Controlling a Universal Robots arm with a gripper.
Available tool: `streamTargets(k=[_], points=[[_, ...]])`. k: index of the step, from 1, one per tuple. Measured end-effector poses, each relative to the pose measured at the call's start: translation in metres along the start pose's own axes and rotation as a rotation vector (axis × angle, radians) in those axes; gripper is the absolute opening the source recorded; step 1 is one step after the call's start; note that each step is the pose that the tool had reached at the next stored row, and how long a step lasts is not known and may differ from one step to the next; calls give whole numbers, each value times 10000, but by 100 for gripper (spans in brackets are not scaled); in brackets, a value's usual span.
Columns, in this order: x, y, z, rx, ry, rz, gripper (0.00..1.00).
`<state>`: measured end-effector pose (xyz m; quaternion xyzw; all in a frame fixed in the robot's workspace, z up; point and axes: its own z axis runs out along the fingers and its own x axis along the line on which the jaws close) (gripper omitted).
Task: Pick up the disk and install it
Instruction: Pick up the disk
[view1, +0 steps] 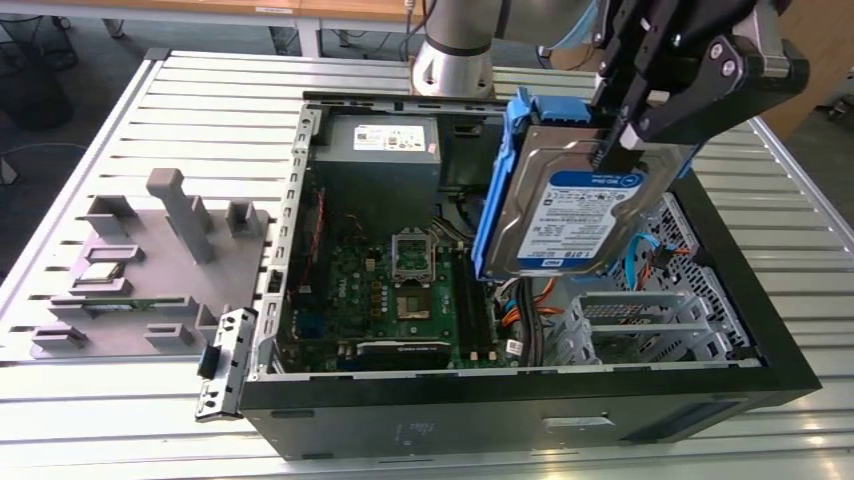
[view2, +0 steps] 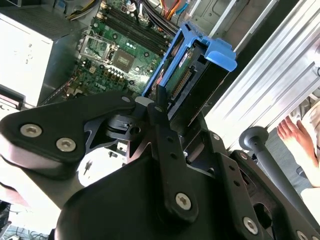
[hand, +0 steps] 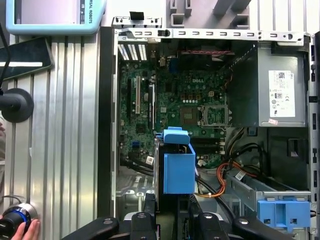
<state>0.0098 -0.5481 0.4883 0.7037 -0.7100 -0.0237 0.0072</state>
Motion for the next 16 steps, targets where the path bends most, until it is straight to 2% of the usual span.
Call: streamTargets(k=[8,11,16], points=[[58,-94,22,0,-2,0,35],[81,-184,31,-3,0,0,35],[103,-293,37,-8,1,1,35]])
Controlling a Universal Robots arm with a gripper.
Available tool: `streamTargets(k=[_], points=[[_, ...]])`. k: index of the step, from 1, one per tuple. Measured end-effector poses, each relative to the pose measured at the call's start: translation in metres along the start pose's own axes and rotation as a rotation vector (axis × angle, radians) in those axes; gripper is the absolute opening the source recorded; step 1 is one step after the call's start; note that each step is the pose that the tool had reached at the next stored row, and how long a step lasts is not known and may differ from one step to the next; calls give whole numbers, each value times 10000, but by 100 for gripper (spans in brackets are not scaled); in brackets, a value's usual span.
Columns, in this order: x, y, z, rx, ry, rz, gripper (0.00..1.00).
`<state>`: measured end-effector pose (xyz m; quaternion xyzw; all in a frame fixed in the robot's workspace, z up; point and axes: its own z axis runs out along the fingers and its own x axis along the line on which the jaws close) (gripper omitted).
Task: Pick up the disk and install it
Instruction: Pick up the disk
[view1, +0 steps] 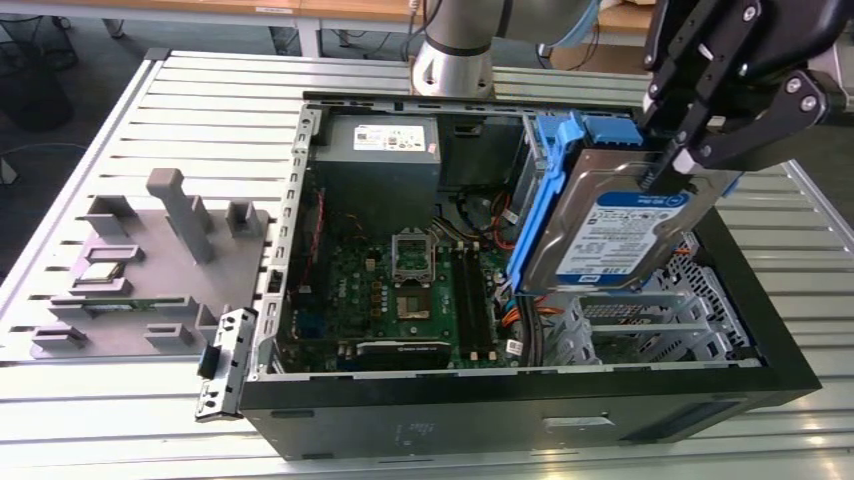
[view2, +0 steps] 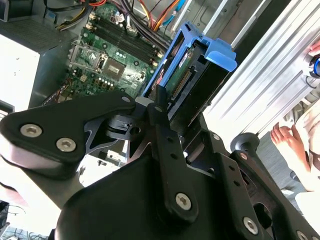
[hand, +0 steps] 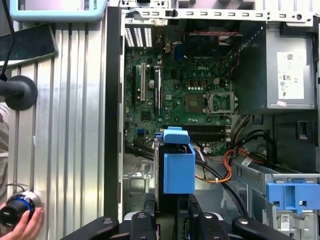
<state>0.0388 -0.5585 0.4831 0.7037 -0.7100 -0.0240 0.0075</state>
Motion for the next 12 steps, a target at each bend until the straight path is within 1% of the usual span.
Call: streamTargets(k=[12], points=[[31,-300,12,-11,-1,-2,35]])
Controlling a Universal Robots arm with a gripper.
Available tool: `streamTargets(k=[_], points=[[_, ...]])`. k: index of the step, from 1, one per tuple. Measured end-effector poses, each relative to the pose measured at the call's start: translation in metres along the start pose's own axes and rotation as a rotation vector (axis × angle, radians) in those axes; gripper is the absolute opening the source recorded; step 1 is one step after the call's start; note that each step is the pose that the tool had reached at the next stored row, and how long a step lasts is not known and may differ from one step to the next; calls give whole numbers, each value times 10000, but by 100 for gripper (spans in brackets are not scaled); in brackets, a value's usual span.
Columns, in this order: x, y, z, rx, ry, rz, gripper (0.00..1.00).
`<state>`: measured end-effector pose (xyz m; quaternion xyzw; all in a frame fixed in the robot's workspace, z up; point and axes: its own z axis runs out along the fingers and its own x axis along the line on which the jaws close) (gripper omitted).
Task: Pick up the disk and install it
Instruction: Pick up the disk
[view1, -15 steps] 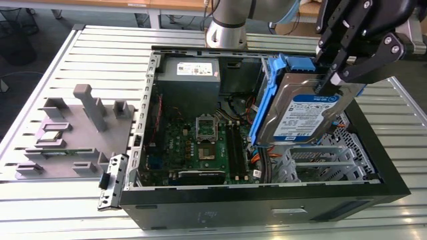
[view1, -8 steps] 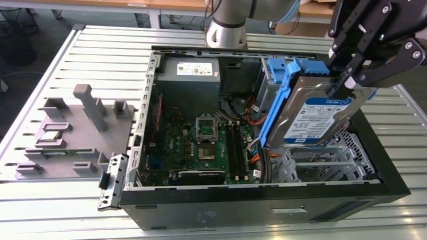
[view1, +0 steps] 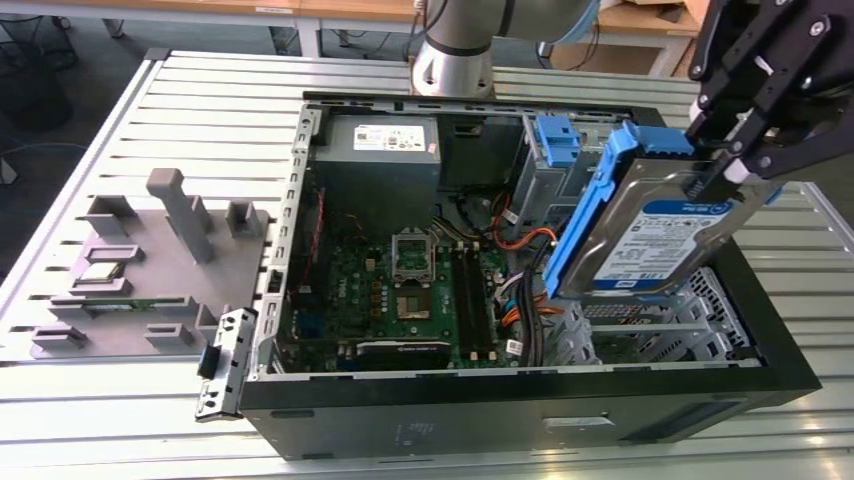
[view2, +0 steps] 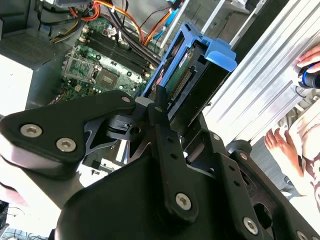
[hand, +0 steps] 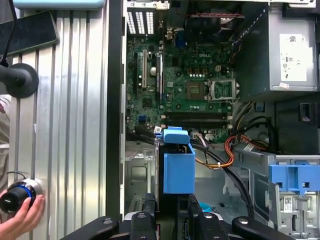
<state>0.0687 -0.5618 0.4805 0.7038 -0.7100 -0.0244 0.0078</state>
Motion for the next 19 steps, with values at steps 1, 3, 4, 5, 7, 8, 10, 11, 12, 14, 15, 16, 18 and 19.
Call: streamTargets(k=[1,3,4,5,7,8,10,11,12,14,15,16,18,19], points=[[4,-24,0,-2,1,1,35],[13,-73,3,-6,-1,2,35],[18,-92,7,-6,1,2,35],[23,-109,13,-7,-1,1,35],[32,-141,26,-6,-1,1,35],[36,-155,32,-6,-1,1,35],[44,-176,46,-6,1,1,35],[47,-183,50,-6,1,1,35],[47,-184,52,-6,1,1,35],[47,-184,52,-6,-2,2,35],[47,-185,54,-6,-7,2,35],[47,-186,60,-6,-9,1,35],[48,-189,80,-6,-9,1,35],[48,-191,91,-6,-9,1,35]])
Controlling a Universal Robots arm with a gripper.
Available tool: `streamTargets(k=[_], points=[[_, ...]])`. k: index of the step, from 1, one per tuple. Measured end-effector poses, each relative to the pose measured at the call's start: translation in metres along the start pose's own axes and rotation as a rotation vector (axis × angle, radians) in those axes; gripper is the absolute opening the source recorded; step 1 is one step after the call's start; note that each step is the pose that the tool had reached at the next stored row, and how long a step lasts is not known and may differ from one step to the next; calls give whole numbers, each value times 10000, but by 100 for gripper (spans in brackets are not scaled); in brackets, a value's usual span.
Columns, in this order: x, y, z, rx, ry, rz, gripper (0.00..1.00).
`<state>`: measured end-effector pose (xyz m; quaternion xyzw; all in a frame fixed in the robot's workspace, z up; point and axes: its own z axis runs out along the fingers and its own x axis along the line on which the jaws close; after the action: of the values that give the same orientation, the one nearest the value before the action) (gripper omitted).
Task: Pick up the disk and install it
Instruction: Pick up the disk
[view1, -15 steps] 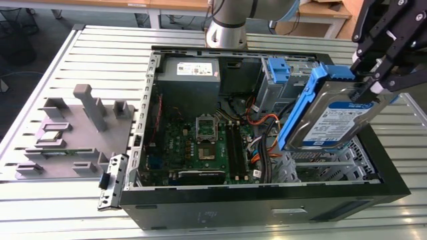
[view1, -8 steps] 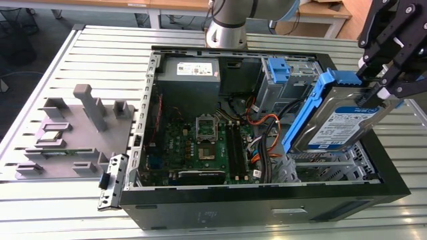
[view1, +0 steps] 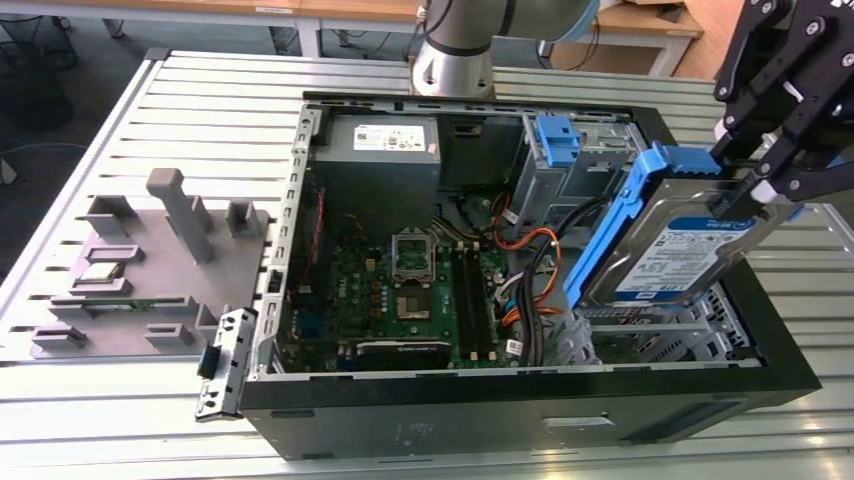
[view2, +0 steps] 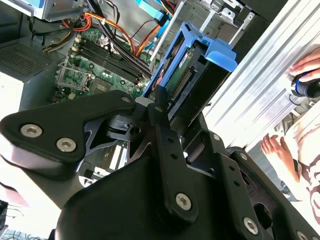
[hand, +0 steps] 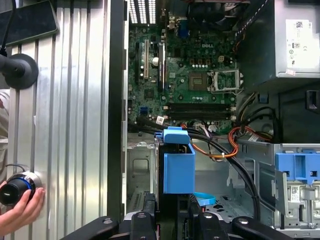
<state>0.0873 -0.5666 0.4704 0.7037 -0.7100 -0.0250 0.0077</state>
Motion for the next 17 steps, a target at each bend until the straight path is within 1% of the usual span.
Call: streamTargets(k=[3,7,9,13,15,17], points=[[1,-13,28,0,-1,-1,35],[1,-86,39,0,0,0,35],[2,-109,52,0,1,0,35],[3,-135,91,0,1,0,35],[3,-136,92,0,3,1,35],[3,-151,96,0,1,-1,35]])
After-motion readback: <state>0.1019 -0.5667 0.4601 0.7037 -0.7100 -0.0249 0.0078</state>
